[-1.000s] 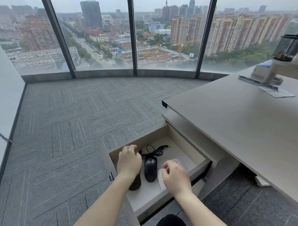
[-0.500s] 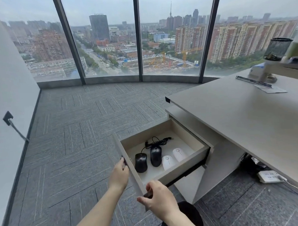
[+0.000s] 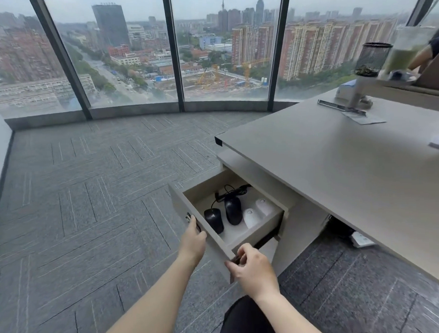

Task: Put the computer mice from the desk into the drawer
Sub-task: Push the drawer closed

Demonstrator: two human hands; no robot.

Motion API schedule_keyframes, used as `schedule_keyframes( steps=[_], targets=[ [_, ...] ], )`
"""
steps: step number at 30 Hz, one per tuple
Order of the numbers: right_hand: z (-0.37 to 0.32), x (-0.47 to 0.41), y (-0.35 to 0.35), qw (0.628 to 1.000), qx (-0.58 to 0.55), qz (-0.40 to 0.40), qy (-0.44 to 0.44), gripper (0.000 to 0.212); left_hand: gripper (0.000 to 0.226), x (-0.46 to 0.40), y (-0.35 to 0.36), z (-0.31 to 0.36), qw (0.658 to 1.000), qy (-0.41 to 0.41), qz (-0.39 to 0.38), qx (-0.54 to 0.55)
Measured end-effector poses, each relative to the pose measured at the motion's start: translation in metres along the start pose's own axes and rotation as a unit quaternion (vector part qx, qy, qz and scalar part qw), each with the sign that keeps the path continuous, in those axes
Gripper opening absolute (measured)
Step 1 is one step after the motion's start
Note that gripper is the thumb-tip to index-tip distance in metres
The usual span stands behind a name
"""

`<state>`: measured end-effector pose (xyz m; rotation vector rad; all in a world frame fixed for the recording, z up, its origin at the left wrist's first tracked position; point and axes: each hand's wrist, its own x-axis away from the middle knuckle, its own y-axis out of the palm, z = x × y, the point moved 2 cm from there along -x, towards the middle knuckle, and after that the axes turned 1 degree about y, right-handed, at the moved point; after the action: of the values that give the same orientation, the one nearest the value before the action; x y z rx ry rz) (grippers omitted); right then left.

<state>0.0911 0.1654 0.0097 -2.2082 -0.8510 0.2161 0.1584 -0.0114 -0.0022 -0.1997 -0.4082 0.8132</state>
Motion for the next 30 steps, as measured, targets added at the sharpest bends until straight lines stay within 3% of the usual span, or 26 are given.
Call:
schedule_keyframes(
  steps=[5, 10, 15, 17, 25, 30],
  targets=[
    [0.025, -0.027, -0.025, 0.996, -0.043, 0.047, 0.063, 0.034, 0.07, -0.032, 0.041, 0.02, 0.999, -0.015, -0.037, 0.03],
    [0.048, -0.051, -0.043, 0.983, -0.083, 0.111, 0.121, 0.061, 0.07, -0.044, 0.075, 0.055, 0.994, -0.04, -0.06, 0.087],
    [0.068, -0.076, -0.052, 0.968, -0.124, 0.142, 0.165, 0.077, 0.061, -0.061, 0.104, 0.076, 0.971, -0.091, -0.053, 0.216],
    [0.073, -0.086, -0.053, 0.964, -0.139, 0.14, 0.176, 0.075, 0.061, -0.068, 0.114, 0.08, 0.966, -0.098, -0.059, 0.234],
    [0.091, -0.112, -0.062, 0.945, -0.197, 0.164, 0.203, 0.033, 0.062, -0.08, 0.14, 0.093, 0.961, -0.105, -0.096, 0.237],
    [0.1, -0.119, -0.061, 0.946, -0.188, 0.16, 0.208, 0.042, 0.065, -0.086, 0.146, 0.092, 0.964, -0.097, -0.088, 0.231]
  ],
)
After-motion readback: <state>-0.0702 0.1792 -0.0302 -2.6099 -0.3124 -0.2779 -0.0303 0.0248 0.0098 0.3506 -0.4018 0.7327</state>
